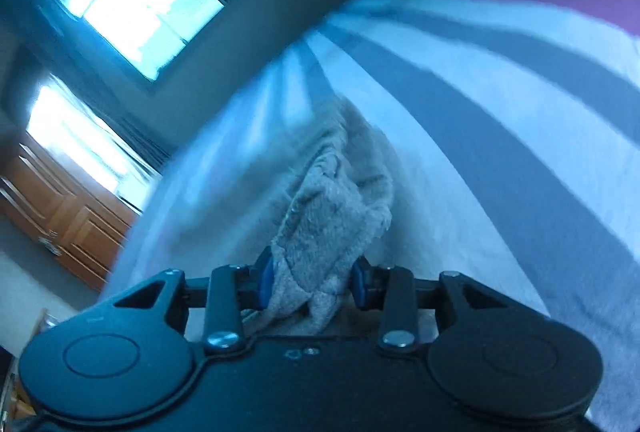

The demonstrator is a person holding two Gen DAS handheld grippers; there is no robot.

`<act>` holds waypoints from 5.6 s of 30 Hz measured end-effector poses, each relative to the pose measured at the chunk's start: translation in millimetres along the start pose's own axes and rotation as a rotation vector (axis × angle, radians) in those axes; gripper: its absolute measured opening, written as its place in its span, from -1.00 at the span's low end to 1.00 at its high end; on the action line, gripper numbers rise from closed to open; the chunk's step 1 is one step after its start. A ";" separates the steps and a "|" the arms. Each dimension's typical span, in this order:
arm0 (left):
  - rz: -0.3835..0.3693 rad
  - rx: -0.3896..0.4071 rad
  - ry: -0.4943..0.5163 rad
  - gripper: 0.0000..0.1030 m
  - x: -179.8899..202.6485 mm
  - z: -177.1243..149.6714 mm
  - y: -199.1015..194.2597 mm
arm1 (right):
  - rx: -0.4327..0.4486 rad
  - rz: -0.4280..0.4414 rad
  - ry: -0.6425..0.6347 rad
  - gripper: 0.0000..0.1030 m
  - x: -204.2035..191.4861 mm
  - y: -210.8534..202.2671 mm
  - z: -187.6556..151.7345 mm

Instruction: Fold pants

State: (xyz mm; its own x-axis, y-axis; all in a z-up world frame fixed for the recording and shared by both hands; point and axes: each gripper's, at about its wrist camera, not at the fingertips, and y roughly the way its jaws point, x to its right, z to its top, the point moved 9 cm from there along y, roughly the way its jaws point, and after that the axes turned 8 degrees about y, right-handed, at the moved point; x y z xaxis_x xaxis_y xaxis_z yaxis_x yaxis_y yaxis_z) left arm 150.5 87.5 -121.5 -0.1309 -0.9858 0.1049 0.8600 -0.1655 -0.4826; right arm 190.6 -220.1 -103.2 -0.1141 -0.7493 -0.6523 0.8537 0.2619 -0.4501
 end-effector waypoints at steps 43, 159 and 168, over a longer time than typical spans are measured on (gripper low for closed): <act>-0.082 -0.201 0.221 0.31 87.3 129.6 138.3 | -0.015 -0.152 -0.679 -0.46 -40.5 98.1 67.3; -0.477 -0.244 -0.322 0.37 -5.5 25.1 79.8 | -0.212 0.048 0.058 0.37 62.2 36.0 54.8; -0.397 -0.204 -0.331 0.37 -8.9 66.7 127.1 | -0.107 0.025 -0.105 -0.01 32.8 57.6 82.8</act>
State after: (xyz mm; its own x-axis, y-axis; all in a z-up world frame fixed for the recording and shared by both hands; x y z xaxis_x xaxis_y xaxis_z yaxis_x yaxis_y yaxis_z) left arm 293.9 77.1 -125.8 -0.2351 -0.7909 0.5649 0.6593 -0.5568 -0.5053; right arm 278.1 -279.9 -100.1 -0.0347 -0.7999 -0.5992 0.7959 0.3405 -0.5006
